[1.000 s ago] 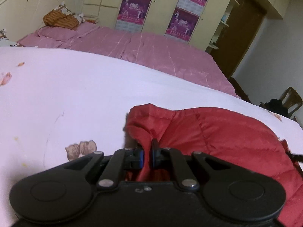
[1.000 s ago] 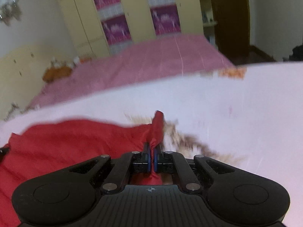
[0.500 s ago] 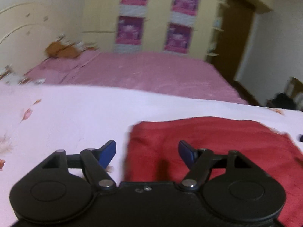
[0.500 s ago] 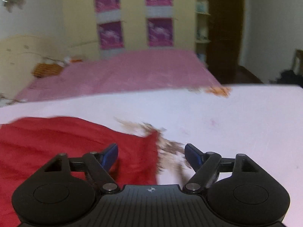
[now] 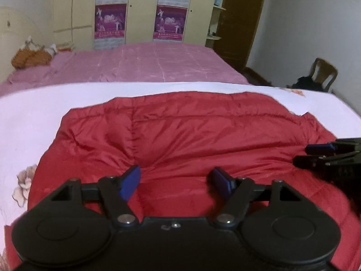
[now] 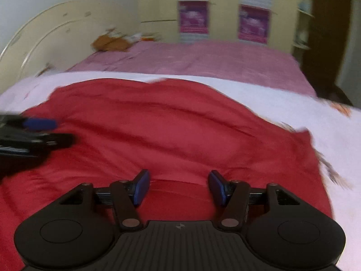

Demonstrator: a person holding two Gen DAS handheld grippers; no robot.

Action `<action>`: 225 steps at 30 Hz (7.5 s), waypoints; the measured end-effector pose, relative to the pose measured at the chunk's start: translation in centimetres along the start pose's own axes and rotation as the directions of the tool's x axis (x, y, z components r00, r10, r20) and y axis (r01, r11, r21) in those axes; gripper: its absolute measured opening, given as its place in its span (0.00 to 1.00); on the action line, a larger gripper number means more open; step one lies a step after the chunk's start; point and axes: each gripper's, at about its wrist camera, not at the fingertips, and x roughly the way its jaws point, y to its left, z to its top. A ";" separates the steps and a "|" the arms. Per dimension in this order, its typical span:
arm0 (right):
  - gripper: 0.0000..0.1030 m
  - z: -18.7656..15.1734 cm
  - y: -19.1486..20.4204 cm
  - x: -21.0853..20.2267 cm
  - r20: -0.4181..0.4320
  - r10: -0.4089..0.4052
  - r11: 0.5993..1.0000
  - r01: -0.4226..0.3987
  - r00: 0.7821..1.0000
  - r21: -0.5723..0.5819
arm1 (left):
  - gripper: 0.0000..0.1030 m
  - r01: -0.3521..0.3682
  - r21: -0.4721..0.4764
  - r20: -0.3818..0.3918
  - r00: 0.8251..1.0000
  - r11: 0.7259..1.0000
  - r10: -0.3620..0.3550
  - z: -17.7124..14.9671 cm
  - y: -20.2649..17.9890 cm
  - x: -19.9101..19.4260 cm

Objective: Fold large clothes

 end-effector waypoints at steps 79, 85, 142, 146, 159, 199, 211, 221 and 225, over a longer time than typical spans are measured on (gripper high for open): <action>0.14 -18.8 -5.1 -23.9 0.159 0.090 0.698 -0.176 0.983 0.694 | 0.20 -0.018 -0.666 0.087 0.991 0.745 0.102 -15.8 2.0 -19.9; 0.14 -23.2 -4.4 -28.0 0.138 0.086 0.696 -0.159 0.987 0.701 | 0.20 -0.016 -0.672 0.087 0.991 0.741 0.101 -19.5 -0.1 -23.6; 0.00 -21.7 12.4 -20.8 -0.044 0.087 0.958 -0.071 0.995 0.279 | 0.20 0.010 -0.396 0.294 0.949 0.918 0.117 -20.1 -7.6 -31.1; 0.00 -21.0 10.6 -24.1 -0.007 0.144 0.925 -0.132 0.990 0.356 | 0.19 0.003 -0.397 0.268 0.957 0.918 0.113 -18.8 -8.3 -31.1; 0.00 -23.9 9.0 -24.2 -0.135 0.349 0.888 -0.281 0.927 0.363 | 0.19 -0.024 -0.200 0.318 0.944 0.980 0.088 -15.3 -16.7 -31.9; 0.65 -22.0 -12.2 -35.5 0.255 0.108 0.806 -0.234 0.961 0.544 | 0.48 0.181 -0.207 0.198 0.970 0.961 -0.140 -14.1 -16.0 -22.2; 0.08 -18.4 -9.0 -30.2 0.071 0.082 0.920 -0.103 0.994 0.378 | 0.27 0.222 -0.182 0.037 0.975 0.958 -0.219 -13.5 -15.6 -13.9; 0.08 -23.3 -10.6 -27.4 -0.034 0.032 0.889 -0.013 0.999 0.458 | 0.27 0.221 0.023 -0.089 0.972 0.975 -0.218 -13.1 -20.4 -9.5; 0.08 -23.9 -11.4 -26.9 -0.026 0.043 0.870 -0.025 0.999 0.493 | 0.27 0.219 0.026 -0.114 0.970 0.975 -0.215 -13.3 -20.4 -8.7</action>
